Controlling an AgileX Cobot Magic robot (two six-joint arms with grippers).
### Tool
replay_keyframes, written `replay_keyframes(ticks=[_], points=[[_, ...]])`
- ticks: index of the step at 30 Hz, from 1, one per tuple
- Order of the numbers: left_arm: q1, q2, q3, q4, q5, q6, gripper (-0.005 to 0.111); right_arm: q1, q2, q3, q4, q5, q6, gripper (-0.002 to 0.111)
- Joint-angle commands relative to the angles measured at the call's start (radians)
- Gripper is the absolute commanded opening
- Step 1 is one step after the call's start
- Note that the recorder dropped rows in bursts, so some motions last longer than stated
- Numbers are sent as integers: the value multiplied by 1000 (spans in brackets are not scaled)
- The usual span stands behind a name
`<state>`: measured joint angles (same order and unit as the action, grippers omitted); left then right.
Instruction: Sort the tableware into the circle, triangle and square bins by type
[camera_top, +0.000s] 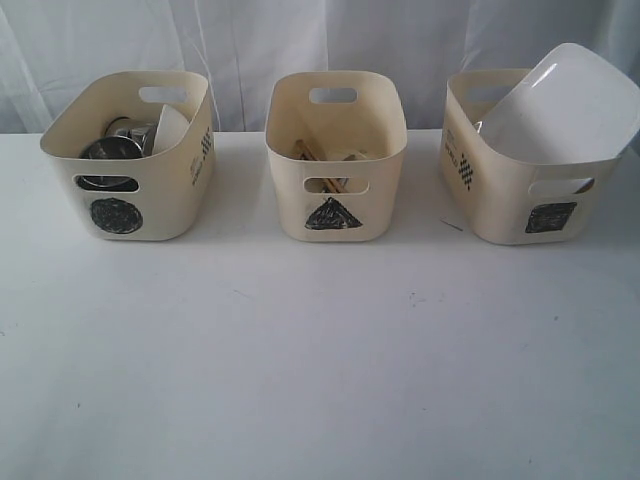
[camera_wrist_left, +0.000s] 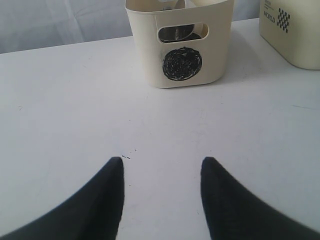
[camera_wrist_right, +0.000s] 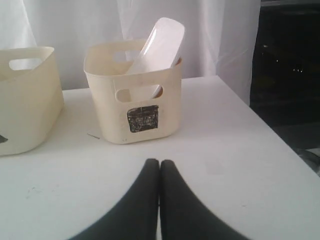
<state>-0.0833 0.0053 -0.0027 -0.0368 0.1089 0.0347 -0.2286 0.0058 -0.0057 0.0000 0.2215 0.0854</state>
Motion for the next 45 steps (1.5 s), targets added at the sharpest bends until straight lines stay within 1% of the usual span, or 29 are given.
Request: replay_keyframes(ticks=[1, 45], points=[[2, -5, 3, -8, -5, -6, 52, 1, -6, 6, 0, 65, -15, 0], [2, -5, 3, -8, -5, -6, 52, 1, -6, 6, 6, 91, -18, 0]])
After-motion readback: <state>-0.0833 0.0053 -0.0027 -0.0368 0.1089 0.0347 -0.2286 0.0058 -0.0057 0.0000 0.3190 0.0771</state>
